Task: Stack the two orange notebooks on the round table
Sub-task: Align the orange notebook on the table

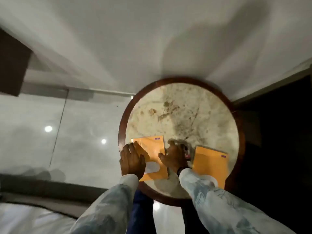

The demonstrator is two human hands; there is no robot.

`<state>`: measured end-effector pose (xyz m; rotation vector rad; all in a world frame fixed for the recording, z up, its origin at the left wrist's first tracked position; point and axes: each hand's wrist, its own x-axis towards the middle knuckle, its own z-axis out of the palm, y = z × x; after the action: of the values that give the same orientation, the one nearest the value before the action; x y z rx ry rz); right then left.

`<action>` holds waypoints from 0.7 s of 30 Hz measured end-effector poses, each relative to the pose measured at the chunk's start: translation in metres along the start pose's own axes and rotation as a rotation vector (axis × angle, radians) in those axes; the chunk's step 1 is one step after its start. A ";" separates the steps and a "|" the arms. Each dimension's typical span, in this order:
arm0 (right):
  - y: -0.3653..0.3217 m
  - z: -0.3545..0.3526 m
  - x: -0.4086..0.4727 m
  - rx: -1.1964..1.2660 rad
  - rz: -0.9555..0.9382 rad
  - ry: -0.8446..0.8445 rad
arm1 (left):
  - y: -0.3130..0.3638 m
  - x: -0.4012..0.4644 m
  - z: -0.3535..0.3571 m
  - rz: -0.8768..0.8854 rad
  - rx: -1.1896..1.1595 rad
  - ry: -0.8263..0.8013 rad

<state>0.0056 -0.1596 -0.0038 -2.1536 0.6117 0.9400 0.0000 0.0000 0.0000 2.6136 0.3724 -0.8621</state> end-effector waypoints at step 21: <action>-0.029 -0.079 0.168 0.412 0.064 0.593 | 0.138 0.198 -0.023 -0.008 -0.380 0.137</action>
<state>0.1642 -0.2240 -0.0818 -2.0216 1.0583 0.1547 0.2146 -0.0879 -0.0691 2.3212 0.5269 -0.5514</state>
